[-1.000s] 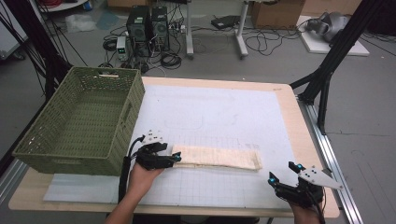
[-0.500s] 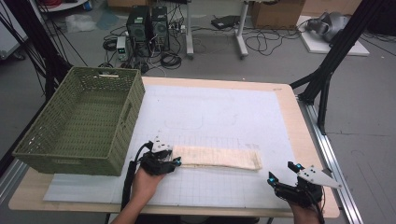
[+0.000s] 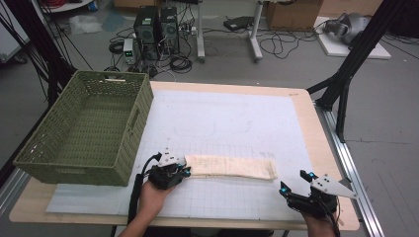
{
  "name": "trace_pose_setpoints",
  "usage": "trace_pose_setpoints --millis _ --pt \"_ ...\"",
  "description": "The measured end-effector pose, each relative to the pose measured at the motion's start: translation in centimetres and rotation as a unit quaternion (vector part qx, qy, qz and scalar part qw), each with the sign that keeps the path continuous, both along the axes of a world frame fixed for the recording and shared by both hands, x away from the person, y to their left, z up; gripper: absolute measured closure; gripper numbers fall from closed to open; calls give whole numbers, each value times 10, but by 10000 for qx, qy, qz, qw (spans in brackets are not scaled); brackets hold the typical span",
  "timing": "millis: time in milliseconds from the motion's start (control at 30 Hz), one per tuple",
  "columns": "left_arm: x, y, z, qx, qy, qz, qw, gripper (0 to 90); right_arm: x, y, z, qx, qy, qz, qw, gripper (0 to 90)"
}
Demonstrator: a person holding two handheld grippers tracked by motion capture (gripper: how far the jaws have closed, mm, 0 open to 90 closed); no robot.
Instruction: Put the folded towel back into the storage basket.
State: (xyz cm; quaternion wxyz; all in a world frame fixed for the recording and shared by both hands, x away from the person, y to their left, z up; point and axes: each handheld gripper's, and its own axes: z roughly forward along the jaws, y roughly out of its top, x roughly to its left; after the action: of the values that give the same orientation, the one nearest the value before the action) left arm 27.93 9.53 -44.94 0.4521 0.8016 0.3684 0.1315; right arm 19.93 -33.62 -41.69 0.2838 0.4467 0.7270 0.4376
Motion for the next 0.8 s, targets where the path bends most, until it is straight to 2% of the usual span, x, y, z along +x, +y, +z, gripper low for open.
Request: trace_pose_setpoints --millis 100,200,367,500,567,600,633,700,733,800 --pt "-4 6 1 -45 -117 -90 9999 823 5 3 0 119 20 -77 9999 188" --pt "-5 11 2 -129 -219 -96 9996 823 12 9 -1 117 26 -17 9999 171" --pt "-3 14 7 -302 -205 -72 9993 820 24 22 -1 32 42 35 10000 171" --pt "-4 18 6 -321 -186 -37 9993 819 39 26 0 192 71 3 9998 168" --pt "-5 19 6 -346 -174 -30 9992 817 44 28 -5 145 229 -35 9996 181" --pt "-6 19 6 -354 -179 -37 9992 816 47 29 -11 156 434 -19 9989 249" --pt "-6 20 6 -369 -183 -26 9991 816 47 29 -11 156 434 -19 9989 249" --pt "-6 21 6 -409 -161 -3 9990 815 50 28 -21 99 665 -12 9977 285" --pt "-6 22 6 -419 -156 8 9990 815 50 28 -21 99 665 -12 9977 285" --pt "-5 23 6 -412 -159 22 9990 815 53 28 -26 125 810 -32 9966 279"
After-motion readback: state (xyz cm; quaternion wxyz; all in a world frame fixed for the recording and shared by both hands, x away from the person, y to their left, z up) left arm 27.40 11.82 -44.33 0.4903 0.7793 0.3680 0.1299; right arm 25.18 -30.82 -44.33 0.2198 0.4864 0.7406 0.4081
